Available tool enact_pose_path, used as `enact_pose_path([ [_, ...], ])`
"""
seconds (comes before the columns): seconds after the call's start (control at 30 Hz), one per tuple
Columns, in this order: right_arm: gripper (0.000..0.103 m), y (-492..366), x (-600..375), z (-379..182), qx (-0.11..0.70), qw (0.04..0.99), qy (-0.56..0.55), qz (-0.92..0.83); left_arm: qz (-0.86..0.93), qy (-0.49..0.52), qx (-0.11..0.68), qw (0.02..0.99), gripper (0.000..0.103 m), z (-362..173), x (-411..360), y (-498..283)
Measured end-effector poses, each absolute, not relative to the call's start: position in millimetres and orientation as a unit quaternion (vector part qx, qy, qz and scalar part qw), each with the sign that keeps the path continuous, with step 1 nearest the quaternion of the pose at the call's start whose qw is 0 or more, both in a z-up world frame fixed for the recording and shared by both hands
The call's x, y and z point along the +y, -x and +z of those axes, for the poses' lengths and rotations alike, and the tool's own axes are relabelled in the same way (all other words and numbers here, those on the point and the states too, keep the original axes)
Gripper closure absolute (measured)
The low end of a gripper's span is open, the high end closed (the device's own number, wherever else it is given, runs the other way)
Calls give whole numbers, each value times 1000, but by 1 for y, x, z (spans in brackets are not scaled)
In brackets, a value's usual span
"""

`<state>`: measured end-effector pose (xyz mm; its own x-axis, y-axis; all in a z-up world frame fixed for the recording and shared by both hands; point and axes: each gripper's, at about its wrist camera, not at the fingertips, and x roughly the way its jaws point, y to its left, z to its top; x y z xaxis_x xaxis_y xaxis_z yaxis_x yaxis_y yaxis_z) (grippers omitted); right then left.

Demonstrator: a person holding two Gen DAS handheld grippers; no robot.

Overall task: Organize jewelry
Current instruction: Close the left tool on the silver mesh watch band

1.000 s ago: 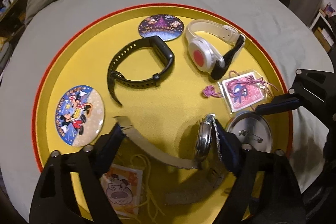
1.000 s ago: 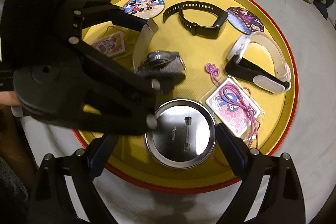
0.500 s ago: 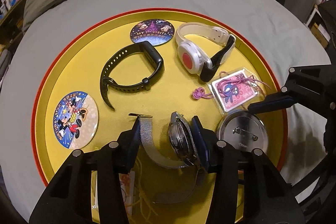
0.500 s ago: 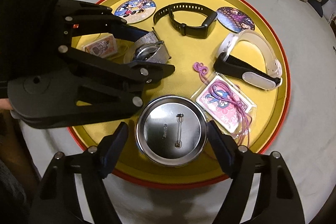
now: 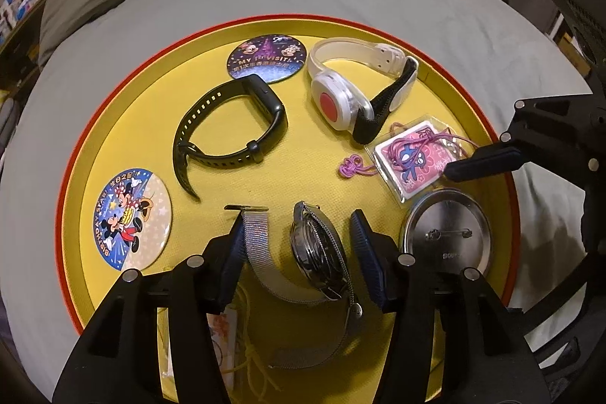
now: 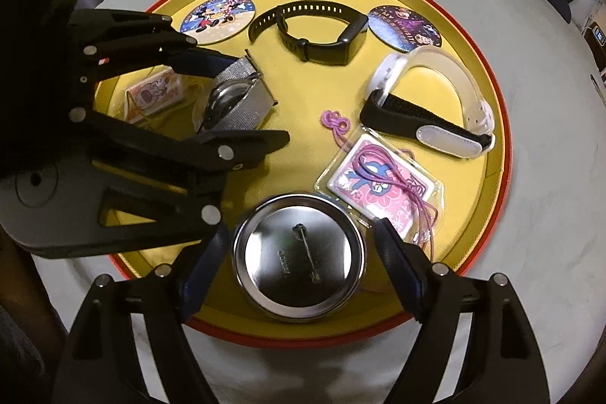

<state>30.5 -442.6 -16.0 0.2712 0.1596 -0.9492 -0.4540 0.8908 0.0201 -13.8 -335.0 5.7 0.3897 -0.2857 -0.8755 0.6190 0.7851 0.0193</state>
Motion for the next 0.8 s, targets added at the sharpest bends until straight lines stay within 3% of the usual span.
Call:
enact_pose_path([
  [0.3,28,-24,-424,-24,568,786,143,198,-277,-176,477,815,52,5,-336,14],
  [0.43,35,-14,-414,-12,563,789,141,202,-282,-164,483,812,52,7,-334,11],
  [0.6,37,-14,-413,-9,562,790,136,205,-285,-158,483,813,67,8,-332,10],
  [0.73,61,-18,-418,-3,558,795,122,204,-284,-167,476,816,71,9,-334,14],
  [0.8,61,-18,-419,-4,561,793,122,206,-285,-166,476,815,72,9,-334,14],
])
